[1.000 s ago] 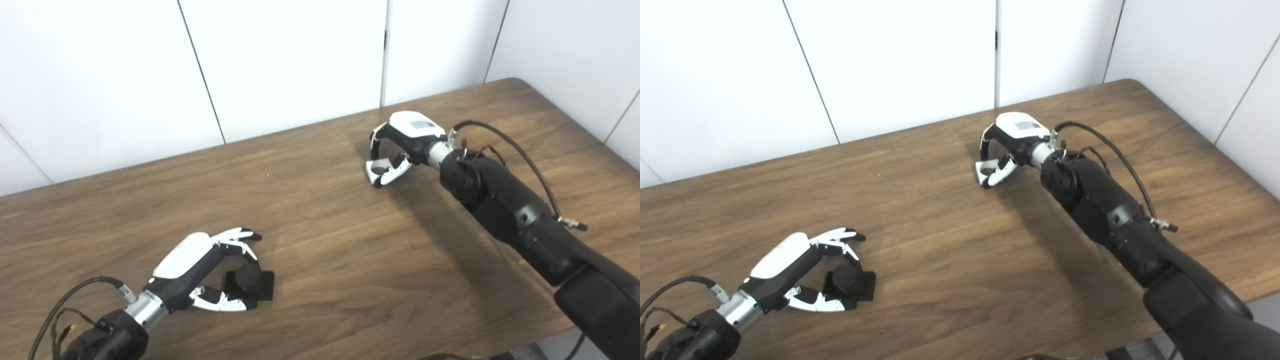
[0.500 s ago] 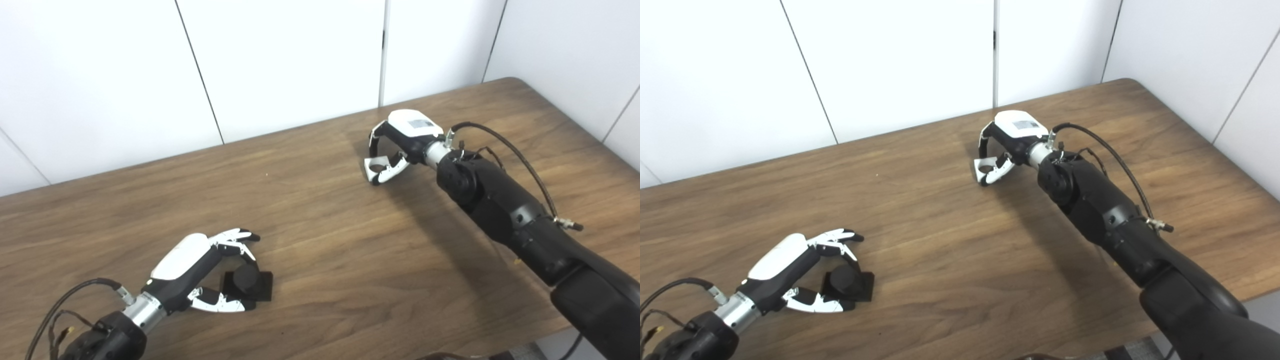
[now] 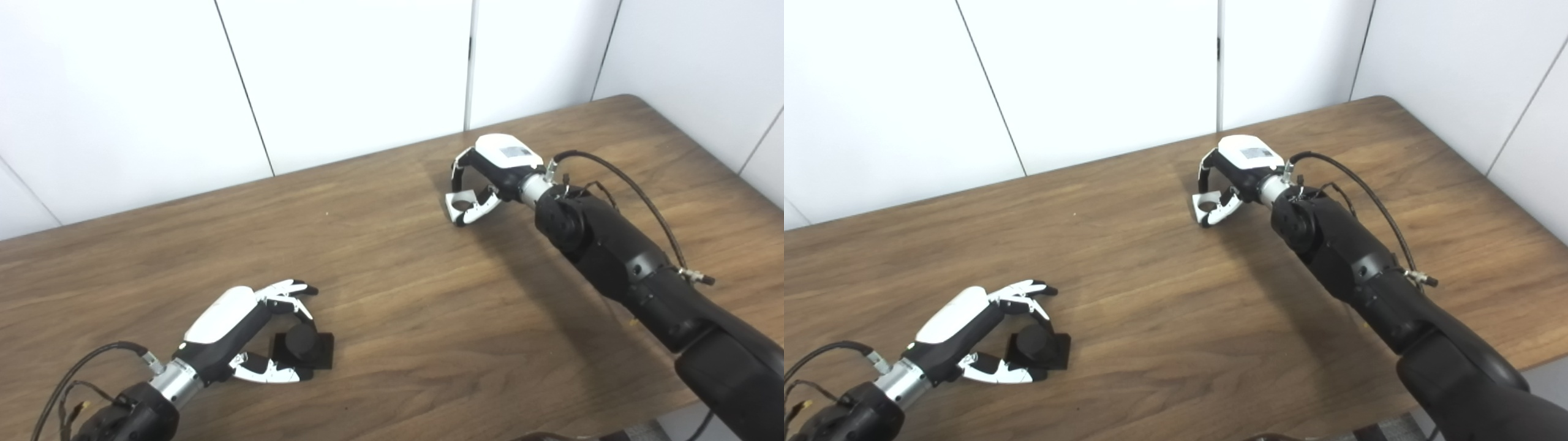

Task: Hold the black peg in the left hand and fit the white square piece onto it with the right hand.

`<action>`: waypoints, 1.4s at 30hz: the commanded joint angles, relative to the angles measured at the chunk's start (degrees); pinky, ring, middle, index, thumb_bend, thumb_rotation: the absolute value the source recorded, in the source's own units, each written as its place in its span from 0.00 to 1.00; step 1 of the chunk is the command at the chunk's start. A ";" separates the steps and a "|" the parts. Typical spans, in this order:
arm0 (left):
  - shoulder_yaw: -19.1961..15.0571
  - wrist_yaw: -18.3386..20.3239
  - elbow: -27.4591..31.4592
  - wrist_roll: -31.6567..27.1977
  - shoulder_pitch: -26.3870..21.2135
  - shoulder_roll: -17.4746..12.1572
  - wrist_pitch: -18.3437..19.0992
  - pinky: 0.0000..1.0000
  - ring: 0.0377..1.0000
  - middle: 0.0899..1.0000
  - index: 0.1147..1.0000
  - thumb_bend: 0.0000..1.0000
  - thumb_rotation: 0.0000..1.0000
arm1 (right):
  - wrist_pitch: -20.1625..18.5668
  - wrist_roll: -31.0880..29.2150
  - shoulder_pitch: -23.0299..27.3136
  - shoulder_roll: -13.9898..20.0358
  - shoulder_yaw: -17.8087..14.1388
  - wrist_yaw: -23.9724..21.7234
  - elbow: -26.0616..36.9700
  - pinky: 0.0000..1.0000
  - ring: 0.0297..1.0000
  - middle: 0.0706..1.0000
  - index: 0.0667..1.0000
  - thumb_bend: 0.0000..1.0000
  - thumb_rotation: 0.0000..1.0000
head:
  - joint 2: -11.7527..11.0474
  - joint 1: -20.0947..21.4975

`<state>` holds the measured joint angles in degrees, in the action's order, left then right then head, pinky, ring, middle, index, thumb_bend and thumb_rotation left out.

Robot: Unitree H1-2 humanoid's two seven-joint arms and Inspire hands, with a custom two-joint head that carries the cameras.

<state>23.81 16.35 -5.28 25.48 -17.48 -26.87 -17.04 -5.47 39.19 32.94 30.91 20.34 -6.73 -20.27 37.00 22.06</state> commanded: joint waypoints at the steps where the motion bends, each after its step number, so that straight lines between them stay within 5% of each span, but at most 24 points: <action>1: 1.11 3.47 -2.35 3.35 1.21 -2.55 1.45 0.85 0.93 0.87 0.42 0.52 0.06 | 0.83 0.13 1.05 1.47 -0.22 -2.05 2.27 0.89 0.84 0.77 0.45 0.52 0.14 | 0.08 -0.21; 26: 1.91 3.13 -4.23 3.57 0.07 -1.47 1.86 0.86 0.93 0.87 0.42 0.52 0.06 | 6.25 -1.74 0.86 -0.56 -0.94 -12.70 22.83 0.83 0.82 0.76 0.44 0.52 0.14 | 1.55 -5.41; 42: 2.33 3.26 -4.02 4.14 -0.18 0.16 3.82 0.88 0.94 0.88 0.42 0.52 0.06 | 7.94 -5.48 -1.37 -2.74 -0.86 -17.51 32.20 0.81 0.80 0.75 0.44 0.52 0.14 | 3.70 -13.20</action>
<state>24.40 16.73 -6.38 24.89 -18.54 -25.99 -16.57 0.72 34.71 29.63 28.47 20.51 -24.54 9.42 40.69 8.80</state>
